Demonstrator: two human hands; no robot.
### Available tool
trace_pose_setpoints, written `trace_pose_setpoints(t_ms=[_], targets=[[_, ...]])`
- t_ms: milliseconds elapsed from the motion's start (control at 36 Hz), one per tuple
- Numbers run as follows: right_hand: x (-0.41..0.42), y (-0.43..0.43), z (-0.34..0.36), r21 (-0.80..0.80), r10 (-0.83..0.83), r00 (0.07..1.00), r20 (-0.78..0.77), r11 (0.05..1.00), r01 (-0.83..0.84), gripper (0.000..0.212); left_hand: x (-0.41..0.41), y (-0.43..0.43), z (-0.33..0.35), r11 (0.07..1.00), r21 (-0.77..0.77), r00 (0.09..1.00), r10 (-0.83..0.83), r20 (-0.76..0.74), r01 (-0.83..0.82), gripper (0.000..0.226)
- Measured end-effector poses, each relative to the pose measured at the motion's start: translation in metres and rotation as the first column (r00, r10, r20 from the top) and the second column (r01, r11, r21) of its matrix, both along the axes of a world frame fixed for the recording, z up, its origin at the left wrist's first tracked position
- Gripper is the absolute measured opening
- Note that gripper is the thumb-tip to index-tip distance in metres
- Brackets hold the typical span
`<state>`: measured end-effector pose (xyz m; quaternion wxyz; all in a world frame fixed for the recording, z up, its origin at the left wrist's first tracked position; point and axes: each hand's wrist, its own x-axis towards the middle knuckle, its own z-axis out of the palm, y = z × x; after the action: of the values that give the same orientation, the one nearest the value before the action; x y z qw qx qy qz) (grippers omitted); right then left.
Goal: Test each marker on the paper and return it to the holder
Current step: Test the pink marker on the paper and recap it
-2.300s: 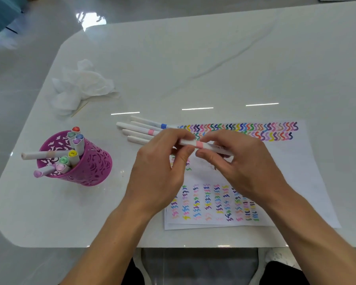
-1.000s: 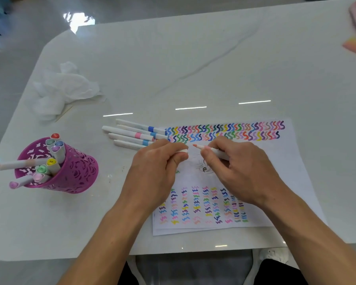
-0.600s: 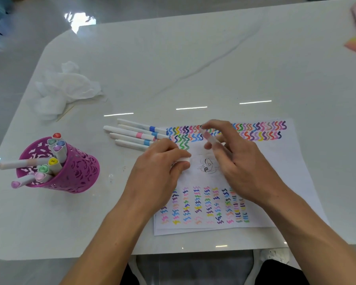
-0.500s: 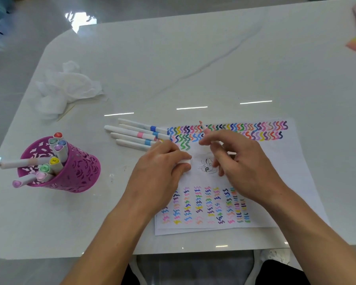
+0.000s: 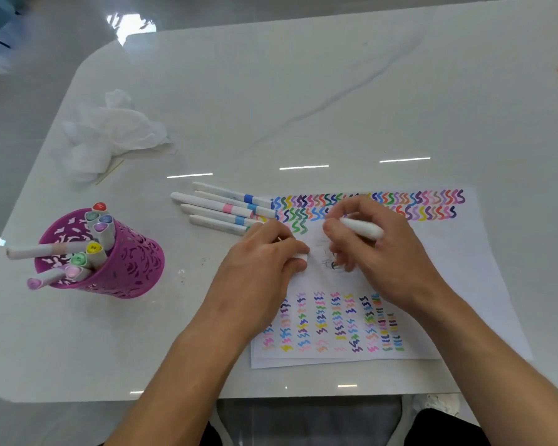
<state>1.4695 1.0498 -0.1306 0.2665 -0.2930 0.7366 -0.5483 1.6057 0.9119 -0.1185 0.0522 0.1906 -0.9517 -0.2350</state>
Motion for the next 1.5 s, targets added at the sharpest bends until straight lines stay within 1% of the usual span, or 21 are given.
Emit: trace_pose_setpoints(t_ms=[56, 139, 167, 222, 278, 361, 472, 639, 861, 1028, 1167, 1333, 1500], targets=[[0.001, -0.002, -0.003, -0.004, -0.029, 1.000, -0.009, 1.000, 0.029, 0.018, 0.000, 0.001, -0.001, 1.000, -0.002, 1.000, 0.006, -0.013, -0.006, 0.023], [0.001, -0.006, -0.006, -0.066, -0.040, 0.996, 0.079, 0.997, 0.046, 0.015, -0.001, 0.002, -0.001, 1.000, -0.022, 1.000, 0.013, -0.025, -0.014, 0.020], [0.001, -0.008, -0.007, -0.084, -0.038, 0.993, 0.113, 0.995, 0.048, 0.017, -0.002, 0.002, -0.001, 1.000, -0.029, 1.000, 0.012, -0.022, -0.013, 0.020], [0.002, -0.010, -0.010, -0.101, -0.039, 0.990, 0.132, 0.993, 0.053, 0.017, -0.002, 0.002, -0.001, 0.999, -0.043, 1.000, 0.003, -0.015, -0.004, 0.020], [0.003, -0.010, -0.013, -0.093, -0.075, 0.989, 0.125, 0.992, 0.087, 0.016, -0.003, 0.003, -0.001, 0.999, -0.052, 1.000, -0.006, -0.007, 0.006, 0.020], [0.003, -0.010, -0.016, -0.075, -0.119, 0.988, 0.100, 0.989, 0.126, 0.021, -0.002, 0.003, -0.002, 0.998, -0.058, 1.000, -0.006, 0.000, 0.006, 0.022], [0.003, -0.011, -0.018, -0.060, -0.139, 0.988, 0.072, 0.988, 0.143, 0.024, -0.002, 0.004, -0.002, 0.999, -0.053, 1.000, -0.005, 0.014, 0.006, 0.023], [0.004, -0.011, -0.019, -0.055, -0.166, 0.983, 0.079, 0.984, 0.170, 0.025, -0.004, 0.003, -0.002, 0.999, -0.051, 1.000, -0.008, 0.026, 0.009, 0.024], [0.005, -0.013, -0.018, -0.013, -0.142, 0.989, 0.049, 0.990, 0.143, 0.025, -0.004, 0.003, -0.003, 0.999, -0.052, 0.999, -0.007, 0.036, 0.009, 0.024], [0.005, -0.013, -0.018, 0.039, -0.187, 0.982, 0.016, 0.982, 0.186, 0.026, -0.004, 0.003, -0.002, 0.998, -0.065, 0.999, -0.010, 0.043, 0.012, 0.024], [0.004, -0.012, -0.018, 0.046, -0.214, 0.977, -0.005, 0.976, 0.214, 0.024, -0.004, 0.003, -0.001, 0.998, -0.060, 0.999, -0.005, 0.048, 0.008, 0.025], [0.003, -0.012, -0.016, 0.057, -0.190, 0.981, -0.023, 0.980, 0.191, 0.026, -0.004, 0.003, 0.000, 0.998, -0.057, 0.999, 0.001, 0.043, 0.001, 0.025], [0.003, -0.009, -0.015, 0.062, -0.111, 0.994, -0.008, 0.992, 0.111, 0.024, -0.004, 0.004, 0.000, 0.999, -0.051, 0.999, 0.010, 0.050, -0.007, 0.024]])
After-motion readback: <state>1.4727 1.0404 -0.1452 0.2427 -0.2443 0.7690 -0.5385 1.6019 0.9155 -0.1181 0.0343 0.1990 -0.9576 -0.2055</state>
